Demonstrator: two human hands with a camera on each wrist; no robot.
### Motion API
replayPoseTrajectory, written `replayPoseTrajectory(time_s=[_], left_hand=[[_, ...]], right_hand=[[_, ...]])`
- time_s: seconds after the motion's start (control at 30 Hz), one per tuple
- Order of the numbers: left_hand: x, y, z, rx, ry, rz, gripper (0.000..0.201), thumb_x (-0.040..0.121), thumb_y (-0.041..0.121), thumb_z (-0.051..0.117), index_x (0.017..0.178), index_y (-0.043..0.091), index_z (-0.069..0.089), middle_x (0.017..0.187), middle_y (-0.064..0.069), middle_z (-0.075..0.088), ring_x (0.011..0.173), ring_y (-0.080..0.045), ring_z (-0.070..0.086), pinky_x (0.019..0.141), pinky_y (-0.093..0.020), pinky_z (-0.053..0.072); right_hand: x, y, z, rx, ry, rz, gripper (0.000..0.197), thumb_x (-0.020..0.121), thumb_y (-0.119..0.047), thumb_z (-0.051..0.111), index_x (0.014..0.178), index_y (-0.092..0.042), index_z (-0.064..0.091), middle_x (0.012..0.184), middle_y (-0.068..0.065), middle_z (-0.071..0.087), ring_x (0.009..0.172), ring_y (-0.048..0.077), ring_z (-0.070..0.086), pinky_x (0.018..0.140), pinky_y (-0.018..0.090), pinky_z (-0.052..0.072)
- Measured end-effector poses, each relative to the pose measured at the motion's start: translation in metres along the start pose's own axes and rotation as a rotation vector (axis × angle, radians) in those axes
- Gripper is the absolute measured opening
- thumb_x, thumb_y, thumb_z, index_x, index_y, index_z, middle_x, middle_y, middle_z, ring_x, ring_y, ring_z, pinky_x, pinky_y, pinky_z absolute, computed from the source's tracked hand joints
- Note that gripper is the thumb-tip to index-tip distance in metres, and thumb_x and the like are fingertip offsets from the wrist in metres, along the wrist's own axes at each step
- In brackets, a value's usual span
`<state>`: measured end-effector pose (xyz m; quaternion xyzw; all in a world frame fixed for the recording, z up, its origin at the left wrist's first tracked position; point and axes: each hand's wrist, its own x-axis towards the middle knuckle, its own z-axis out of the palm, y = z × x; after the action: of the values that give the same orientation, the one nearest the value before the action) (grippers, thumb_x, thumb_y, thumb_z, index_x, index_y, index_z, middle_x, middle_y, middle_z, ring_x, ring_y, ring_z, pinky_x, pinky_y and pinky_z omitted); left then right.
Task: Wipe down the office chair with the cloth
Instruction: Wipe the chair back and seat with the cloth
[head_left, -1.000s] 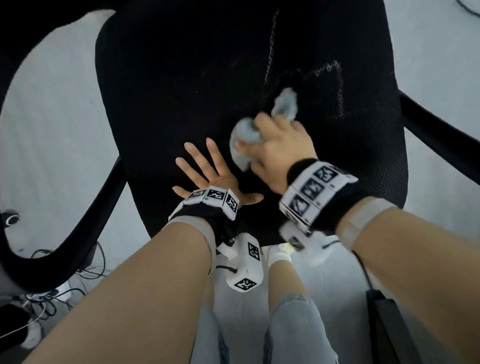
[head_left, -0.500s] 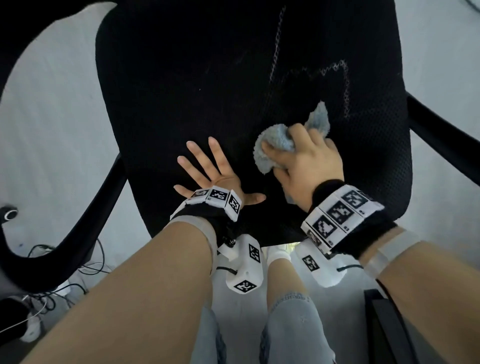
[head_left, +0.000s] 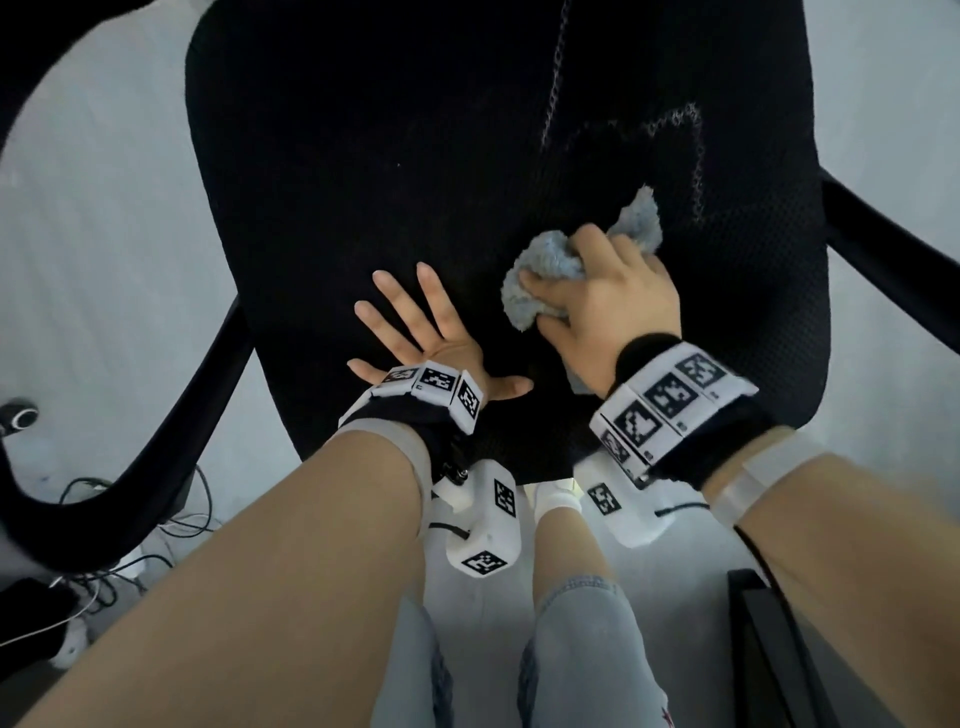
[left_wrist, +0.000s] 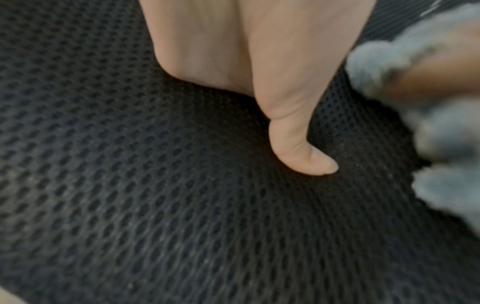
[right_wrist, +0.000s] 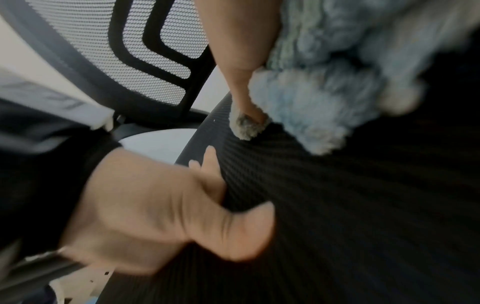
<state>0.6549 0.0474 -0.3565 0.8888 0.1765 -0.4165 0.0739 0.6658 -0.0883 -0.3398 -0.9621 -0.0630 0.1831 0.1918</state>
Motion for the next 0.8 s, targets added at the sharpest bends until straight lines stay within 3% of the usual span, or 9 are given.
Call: replayPoseTrajectory(time_s=[0.07,0.2,0.3,0.37,0.43,0.53,0.63,0.7,0.8], left_hand=[[0.001,-0.001,0.008,-0.005,0.042,0.009,0.142,0.049,0.075,0.064,0.132,0.021,-0.039,0.149,-0.015,-0.035,0.137,-0.038,-0.03,0.103,-0.071,-0.003],[-0.002,0.008,0.013,-0.064,0.199,-0.077,0.107,0.055,0.087,0.004,0.134,0.026,-0.034,0.155,-0.009,-0.022,0.142,-0.035,-0.019,0.106,-0.072,0.001],[0.001,0.004,0.013,0.018,0.075,-0.012,0.137,0.053,0.077,0.059,0.132,0.022,-0.038,0.15,-0.013,-0.033,0.138,-0.038,-0.028,0.102,-0.073,-0.003],[0.003,-0.002,0.01,0.032,0.078,0.029,0.145,0.049,0.07,0.07,0.137,0.02,-0.033,0.149,-0.016,-0.034,0.137,-0.04,-0.029,0.102,-0.073,-0.001],[0.002,-0.005,0.011,0.015,0.088,0.025,0.144,0.049,0.07,0.07,0.138,0.019,-0.033,0.149,-0.016,-0.033,0.137,-0.04,-0.029,0.102,-0.073,0.0],[0.003,-0.001,0.023,0.022,0.184,-0.026,0.126,0.056,0.078,0.047,0.134,0.023,-0.035,0.153,-0.013,-0.024,0.141,-0.038,-0.021,0.102,-0.073,0.0],[-0.001,0.009,0.024,-0.078,0.337,-0.073,0.064,0.089,0.053,0.001,0.147,0.027,0.009,0.157,-0.009,0.014,0.144,-0.035,0.012,0.106,-0.07,0.016],[-0.001,0.011,0.019,-0.031,0.27,-0.107,0.077,0.081,0.065,0.012,0.147,0.028,0.0,0.158,-0.01,0.004,0.145,-0.035,0.004,0.107,-0.07,0.009],[0.008,-0.001,0.025,0.007,0.171,0.015,0.132,0.048,0.08,0.048,0.137,0.023,-0.031,0.153,-0.016,-0.023,0.14,-0.04,-0.02,0.103,-0.071,-0.003]], right_hand=[[0.026,-0.01,-0.004,-0.031,-0.007,0.027,0.035,0.079,-0.024,0.064,0.114,-0.023,0.062,0.122,0.015,0.05,0.108,0.038,0.048,0.086,0.048,0.041],[0.068,-0.018,-0.014,-0.069,-0.012,0.017,0.039,0.089,-0.03,0.051,0.128,-0.032,0.05,0.138,0.009,0.035,0.123,0.033,0.035,0.098,0.046,0.032],[0.039,-0.01,-0.008,-0.052,-0.026,-0.041,0.04,0.081,-0.025,0.063,0.12,-0.029,0.058,0.13,0.014,0.045,0.114,0.037,0.044,0.091,0.048,0.038],[0.01,-0.009,-0.001,-0.027,-0.04,-0.095,0.035,0.069,-0.021,0.072,0.104,-0.025,0.068,0.113,0.017,0.058,0.097,0.041,0.055,0.079,0.048,0.045],[0.007,-0.01,0.004,-0.022,-0.06,-0.101,0.029,0.067,-0.022,0.074,0.096,-0.024,0.071,0.108,0.017,0.06,0.092,0.04,0.056,0.076,0.047,0.046],[0.041,-0.028,0.004,-0.034,-0.045,-0.064,0.03,0.082,-0.026,0.062,0.112,-0.028,0.064,0.132,0.011,0.046,0.116,0.036,0.044,0.093,0.047,0.037],[0.071,-0.038,-0.003,-0.056,-0.02,-0.054,0.034,0.088,-0.029,0.053,0.122,-0.032,0.055,0.14,0.007,0.034,0.125,0.031,0.034,0.1,0.045,0.031],[0.065,-0.033,-0.003,-0.065,-0.034,-0.056,0.035,0.088,-0.027,0.052,0.123,-0.03,0.054,0.138,0.009,0.036,0.124,0.034,0.035,0.098,0.046,0.032],[0.024,-0.022,-0.001,-0.043,-0.07,-0.146,0.031,0.078,-0.023,0.06,0.109,-0.023,0.066,0.119,0.015,0.056,0.103,0.04,0.053,0.083,0.047,0.043]])
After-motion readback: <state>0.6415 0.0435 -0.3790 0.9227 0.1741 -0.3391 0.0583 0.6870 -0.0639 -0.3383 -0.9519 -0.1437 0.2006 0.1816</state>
